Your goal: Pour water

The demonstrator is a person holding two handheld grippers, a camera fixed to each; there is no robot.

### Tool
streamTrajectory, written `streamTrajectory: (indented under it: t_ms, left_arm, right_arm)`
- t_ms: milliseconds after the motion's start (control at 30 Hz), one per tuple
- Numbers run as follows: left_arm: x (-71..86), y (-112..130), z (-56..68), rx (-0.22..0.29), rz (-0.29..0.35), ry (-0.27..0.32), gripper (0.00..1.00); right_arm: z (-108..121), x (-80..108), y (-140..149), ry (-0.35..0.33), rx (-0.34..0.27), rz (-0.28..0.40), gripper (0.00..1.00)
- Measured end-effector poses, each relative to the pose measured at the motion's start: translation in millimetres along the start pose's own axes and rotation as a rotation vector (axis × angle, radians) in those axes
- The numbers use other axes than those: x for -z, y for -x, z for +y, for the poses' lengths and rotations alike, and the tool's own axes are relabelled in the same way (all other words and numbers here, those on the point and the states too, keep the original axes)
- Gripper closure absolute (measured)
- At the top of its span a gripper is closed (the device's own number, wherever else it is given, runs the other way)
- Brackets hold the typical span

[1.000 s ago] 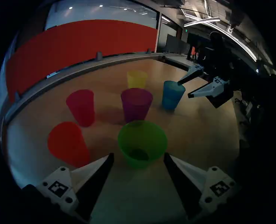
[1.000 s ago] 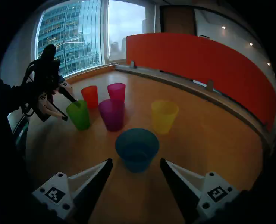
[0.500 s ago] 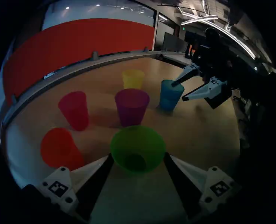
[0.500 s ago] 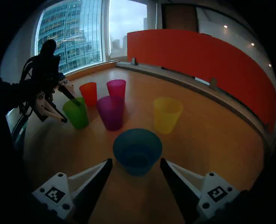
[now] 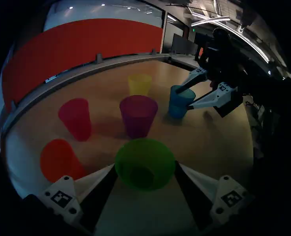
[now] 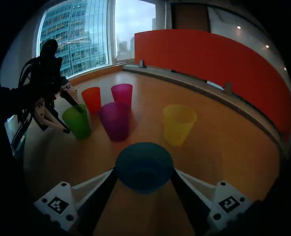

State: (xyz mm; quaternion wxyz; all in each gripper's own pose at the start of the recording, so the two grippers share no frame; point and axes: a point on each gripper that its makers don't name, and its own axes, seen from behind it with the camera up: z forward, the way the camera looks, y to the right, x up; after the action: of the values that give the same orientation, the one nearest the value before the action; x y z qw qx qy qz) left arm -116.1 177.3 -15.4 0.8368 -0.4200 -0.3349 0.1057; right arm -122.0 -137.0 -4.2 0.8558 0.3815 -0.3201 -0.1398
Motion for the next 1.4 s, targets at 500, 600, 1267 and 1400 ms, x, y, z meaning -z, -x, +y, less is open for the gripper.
streamTrajectory:
  t_ms: [500, 600, 1267, 1400]
  left_arm:
    - [-4.5, -4.4, -3.7, 0.026, 0.003, -0.004, 0.11]
    - [-3.9, -3.9, -3.6, 0.025, 0.001, -0.002, 0.11]
    - [-2.6, -4.4, -1.7, 0.018, -0.002, 0.007, 0.11]
    - [-0.9, -7.2, -1.6, 0.02, 0.006, 0.007, 0.11]
  right_arm:
    - [-0.1, -2.5, -1.8, -0.002, 0.006, -0.003, 0.01]
    - [-0.3, -3.1, -1.8, -0.003, 0.006, -0.003, 0.01]
    - [-1.2, -6.9, -1.7, 0.01, 0.022, 0.009, 0.1]
    - [-1.5, -5.5, -1.8, 0.011, 0.025, 0.01, 0.1]
